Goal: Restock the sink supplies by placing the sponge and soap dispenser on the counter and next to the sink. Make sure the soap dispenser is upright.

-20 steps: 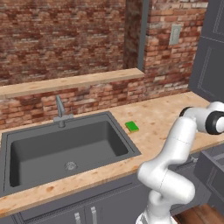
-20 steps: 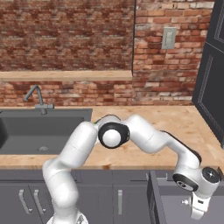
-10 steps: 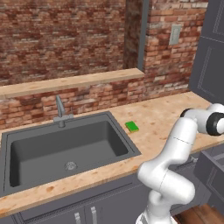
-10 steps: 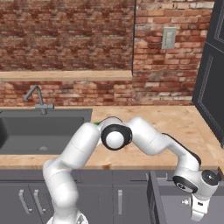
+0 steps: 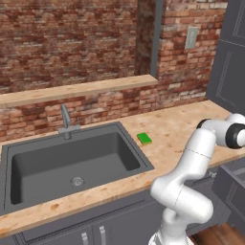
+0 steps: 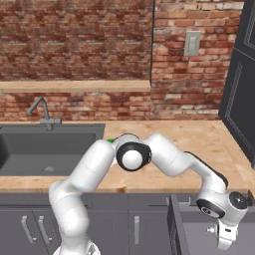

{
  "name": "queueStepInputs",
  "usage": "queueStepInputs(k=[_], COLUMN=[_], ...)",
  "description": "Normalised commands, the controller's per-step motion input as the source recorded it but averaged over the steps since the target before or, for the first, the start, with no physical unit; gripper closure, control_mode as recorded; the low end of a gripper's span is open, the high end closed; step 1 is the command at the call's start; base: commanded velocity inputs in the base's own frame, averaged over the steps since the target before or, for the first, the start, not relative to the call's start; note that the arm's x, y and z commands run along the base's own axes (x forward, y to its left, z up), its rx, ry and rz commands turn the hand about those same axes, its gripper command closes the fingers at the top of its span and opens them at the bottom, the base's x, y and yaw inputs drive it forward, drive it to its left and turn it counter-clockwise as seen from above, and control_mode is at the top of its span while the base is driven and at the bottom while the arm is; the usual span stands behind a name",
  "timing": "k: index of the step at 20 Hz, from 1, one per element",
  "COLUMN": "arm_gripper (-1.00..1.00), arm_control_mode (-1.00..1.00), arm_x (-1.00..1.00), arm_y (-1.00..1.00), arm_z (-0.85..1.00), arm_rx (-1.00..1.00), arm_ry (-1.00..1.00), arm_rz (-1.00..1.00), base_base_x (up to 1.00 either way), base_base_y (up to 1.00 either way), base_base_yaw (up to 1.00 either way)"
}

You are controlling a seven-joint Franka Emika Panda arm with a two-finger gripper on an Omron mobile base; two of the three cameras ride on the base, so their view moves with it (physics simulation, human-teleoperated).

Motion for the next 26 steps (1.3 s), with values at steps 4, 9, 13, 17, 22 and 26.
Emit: queueStepInputs(k=[4,9,13,17,22,26], arm_gripper=[-1.00,-1.00,-1.00,-1.00,-1.00,-1.00], arm_control_mode=[-1.00,-1.00,-1.00,-1.00,-1.00,-1.00], arm_x=[0.10,0.01,0.00,0.00,0.00,0.00], arm_y=[0.00,-0.02,-0.03,-0.01,-0.04,-0.02], arm_z=[-0.07,-0.18,-0.26,-0.19,-0.13,-0.17], arm_rx=[0.00,0.00,0.00,0.00,0.00,0.00], arm_ry=[0.00,0.00,0.00,0.00,0.00,0.00], arm_rz=[0.03,0.01,0.01,0.00,0.00,0.00], base_base_x=[0.00,0.00,0.00,0.00,0.00,0.00], base_base_y=[0.00,0.00,0.00,0.00,0.00,0.00], base_base_yaw=[0.00,0.00,0.00,0.00,0.00,0.00])
